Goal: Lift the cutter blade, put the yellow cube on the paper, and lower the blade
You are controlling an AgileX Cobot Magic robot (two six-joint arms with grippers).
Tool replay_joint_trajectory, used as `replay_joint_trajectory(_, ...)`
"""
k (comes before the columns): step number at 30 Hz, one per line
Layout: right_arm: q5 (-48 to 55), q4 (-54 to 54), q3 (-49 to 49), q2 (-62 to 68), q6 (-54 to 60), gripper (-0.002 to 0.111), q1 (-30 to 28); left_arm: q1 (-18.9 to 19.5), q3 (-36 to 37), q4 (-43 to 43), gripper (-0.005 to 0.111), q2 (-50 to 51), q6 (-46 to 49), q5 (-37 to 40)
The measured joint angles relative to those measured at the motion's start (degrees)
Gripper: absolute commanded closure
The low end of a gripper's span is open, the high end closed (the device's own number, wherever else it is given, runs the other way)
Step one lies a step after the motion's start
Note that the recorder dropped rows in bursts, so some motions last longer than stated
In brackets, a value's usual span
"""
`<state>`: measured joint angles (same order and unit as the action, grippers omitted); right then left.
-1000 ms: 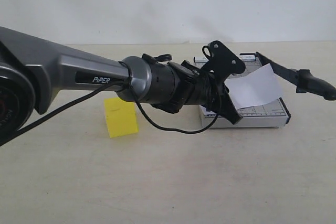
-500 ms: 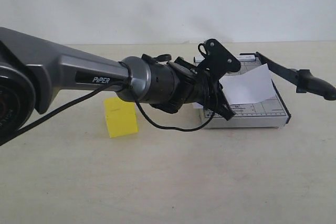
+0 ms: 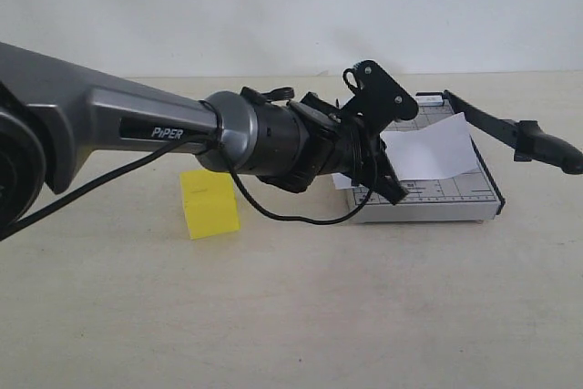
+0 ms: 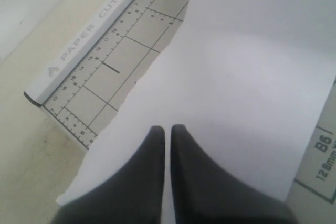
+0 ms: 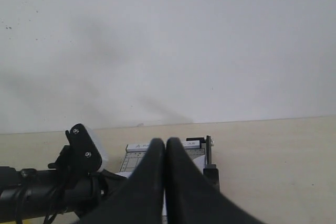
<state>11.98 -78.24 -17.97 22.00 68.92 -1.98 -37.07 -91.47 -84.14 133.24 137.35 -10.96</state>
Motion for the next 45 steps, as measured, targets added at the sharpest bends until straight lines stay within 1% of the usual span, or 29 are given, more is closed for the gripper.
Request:
replay_joint_trajectory(6,0.0,0.0,0.0,0.0,0.0,0.109,1.4,0.0,0.0,0.0,0.102,0.0,0.0,0.0)
replay_joint_trajectory(12,-0.4,0.0,0.0,0.0,0.0,0.109,1.4,0.0,0.0,0.3,0.102,0.0,0.1,0.0)
replay_joint_trajectory(17,-0.7,0.0,0.0,0.0,0.0,0.109,1.4,0.0,-0.1,2.2,0.102,0.1,0.1,0.1)
replay_joint_trajectory(28,-0.8,0.0,0.0,0.0,-0.1,0.109,1.4,0.0,-3.8,2.6,0.102,3.5,0.1,1.2)
replay_joint_trajectory(45,-1.1,0.0,0.0,0.0,-0.1,0.109,1.4,-0.3,-3.7,2.6,0.102,3.6,-0.2,3.5)
